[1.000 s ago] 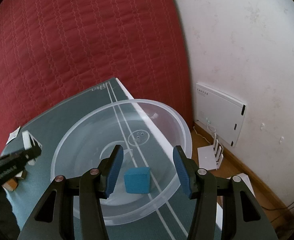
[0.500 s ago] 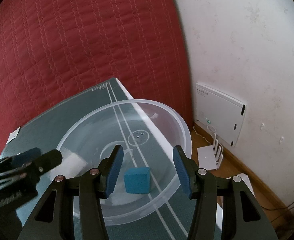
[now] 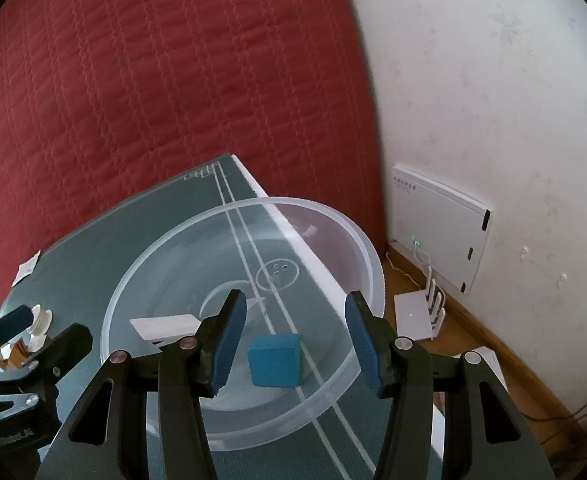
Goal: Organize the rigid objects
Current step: 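Lower the white block into the clear bowl and open the left gripper, then move both tools back over the block pile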
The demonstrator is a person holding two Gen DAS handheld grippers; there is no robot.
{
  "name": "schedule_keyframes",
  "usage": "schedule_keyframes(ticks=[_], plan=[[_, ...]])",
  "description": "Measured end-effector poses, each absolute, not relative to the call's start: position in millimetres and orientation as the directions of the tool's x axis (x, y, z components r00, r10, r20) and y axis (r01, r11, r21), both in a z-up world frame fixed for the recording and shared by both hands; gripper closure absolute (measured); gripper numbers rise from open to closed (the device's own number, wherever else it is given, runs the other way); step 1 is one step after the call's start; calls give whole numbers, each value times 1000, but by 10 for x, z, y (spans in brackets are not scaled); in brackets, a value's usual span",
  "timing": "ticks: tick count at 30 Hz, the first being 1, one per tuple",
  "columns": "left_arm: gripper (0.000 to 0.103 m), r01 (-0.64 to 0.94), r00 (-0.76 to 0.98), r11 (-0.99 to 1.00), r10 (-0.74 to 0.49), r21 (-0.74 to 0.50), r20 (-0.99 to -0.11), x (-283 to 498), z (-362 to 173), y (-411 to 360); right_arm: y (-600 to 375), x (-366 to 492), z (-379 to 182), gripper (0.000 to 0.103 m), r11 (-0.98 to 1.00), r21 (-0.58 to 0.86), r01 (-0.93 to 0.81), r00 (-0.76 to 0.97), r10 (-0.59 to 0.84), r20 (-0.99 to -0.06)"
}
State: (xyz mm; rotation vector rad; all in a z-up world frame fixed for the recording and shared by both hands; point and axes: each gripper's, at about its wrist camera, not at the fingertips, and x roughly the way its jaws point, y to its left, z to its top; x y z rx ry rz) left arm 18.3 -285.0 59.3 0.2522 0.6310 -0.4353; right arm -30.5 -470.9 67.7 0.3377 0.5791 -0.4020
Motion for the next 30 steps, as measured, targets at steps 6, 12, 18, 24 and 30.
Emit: schedule_keyframes(ticks=[6,12,18,24,30], plan=[[2,414,726,904,-260,102,-636,213,536,-2693,-4675,-308,664,49,872,186,452,761,-269,-590],[2,371,738,923,-225,105,-636,254,513,-2547,-4658,-281,671,48,873,175,455,756,-275,-594],[2,323,755,941,-193,100,-627,265,554,-2297,-4626,-307,692,48,870,159,467,751,-296,-590],[2,272,763,960,-173,66,-623,332,602,-1968,-4525,-404,792,48,863,105,494,765,-374,-525],[2,203,790,979,-150,23,-594,387,631,-1373,-4304,-484,901,25,872,20,488,783,-428,-452]])
